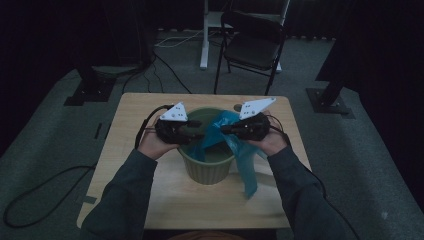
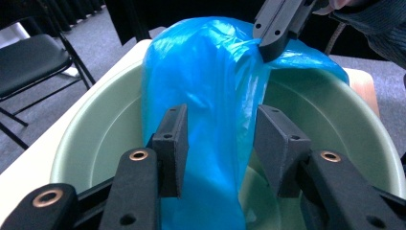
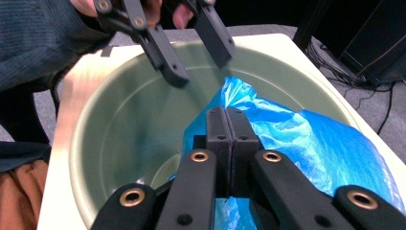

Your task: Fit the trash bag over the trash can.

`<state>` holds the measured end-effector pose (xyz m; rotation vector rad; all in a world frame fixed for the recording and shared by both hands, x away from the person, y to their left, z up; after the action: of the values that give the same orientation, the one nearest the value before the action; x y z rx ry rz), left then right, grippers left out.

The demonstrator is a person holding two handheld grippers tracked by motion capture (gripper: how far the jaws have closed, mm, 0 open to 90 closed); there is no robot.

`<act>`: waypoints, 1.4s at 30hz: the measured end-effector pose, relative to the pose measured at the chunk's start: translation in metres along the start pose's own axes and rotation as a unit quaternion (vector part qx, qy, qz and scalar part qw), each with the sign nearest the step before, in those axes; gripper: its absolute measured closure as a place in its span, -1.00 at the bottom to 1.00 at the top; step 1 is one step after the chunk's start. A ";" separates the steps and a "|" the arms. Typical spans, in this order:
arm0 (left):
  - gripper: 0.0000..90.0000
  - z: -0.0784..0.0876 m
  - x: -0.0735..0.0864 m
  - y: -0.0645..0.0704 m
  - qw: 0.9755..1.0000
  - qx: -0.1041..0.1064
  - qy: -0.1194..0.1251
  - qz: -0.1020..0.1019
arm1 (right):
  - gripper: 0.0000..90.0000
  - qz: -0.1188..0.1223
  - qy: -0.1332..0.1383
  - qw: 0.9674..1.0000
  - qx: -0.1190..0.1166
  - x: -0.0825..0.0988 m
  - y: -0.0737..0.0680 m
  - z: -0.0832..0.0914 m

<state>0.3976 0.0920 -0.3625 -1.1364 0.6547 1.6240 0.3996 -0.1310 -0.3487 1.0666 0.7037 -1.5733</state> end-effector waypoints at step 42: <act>1.00 -0.004 0.012 0.003 0.999 -0.035 -0.018 -0.022 | 0.79 -0.006 0.011 1.000 -0.015 -0.002 -0.002 0.002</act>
<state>0.3961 0.0926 -0.3750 -1.1614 0.5486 1.6365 0.3975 -0.1315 -0.3459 1.0608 0.7482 -1.5581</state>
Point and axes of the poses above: each handheld gripper's, and its own axes: z roughly backward along the jaws, x roughly out of its underside, y roughly to its right, the point moved 3 cm from there along -z, roughly forward along the jaws, and after that the axes turned 8 degrees about y, right-handed, at the moved point
